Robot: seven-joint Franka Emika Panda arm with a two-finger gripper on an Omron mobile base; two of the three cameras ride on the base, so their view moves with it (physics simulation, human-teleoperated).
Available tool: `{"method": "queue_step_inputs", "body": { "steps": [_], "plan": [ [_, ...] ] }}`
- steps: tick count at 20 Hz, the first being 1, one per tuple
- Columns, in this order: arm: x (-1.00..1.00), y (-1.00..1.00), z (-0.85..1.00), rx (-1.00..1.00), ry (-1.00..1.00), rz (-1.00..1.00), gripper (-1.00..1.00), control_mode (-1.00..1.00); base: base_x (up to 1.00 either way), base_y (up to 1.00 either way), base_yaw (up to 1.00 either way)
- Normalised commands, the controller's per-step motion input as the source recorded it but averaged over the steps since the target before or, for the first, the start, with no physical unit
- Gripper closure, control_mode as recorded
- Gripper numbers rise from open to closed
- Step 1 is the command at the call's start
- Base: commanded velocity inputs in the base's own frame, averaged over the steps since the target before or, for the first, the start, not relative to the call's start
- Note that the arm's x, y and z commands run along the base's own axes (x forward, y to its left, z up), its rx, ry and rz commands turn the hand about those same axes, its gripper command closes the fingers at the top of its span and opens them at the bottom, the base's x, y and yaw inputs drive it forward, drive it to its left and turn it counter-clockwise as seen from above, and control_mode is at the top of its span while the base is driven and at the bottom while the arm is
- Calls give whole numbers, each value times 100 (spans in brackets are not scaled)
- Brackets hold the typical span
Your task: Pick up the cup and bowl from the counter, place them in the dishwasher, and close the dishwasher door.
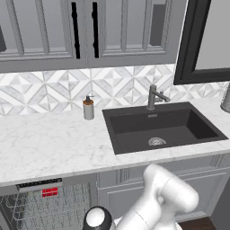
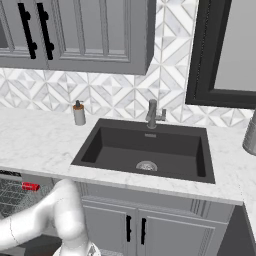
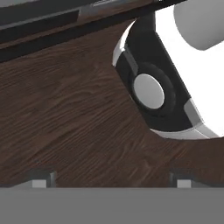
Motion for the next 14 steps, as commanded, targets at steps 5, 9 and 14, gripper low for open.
{"method": "queue_step_inputs", "body": {
  "steps": [5, 9, 14],
  "plan": [
    [-13, 15, -96, -18, -40, 35, -100, -100, 0, 0, 0],
    [30, -29, -100, -16, -26, 50, -100, -100, 0, 0, 0],
    [64, -48, -97, -31, 3, 51, -100, -100, 0, 0, 0]
  ]
}}
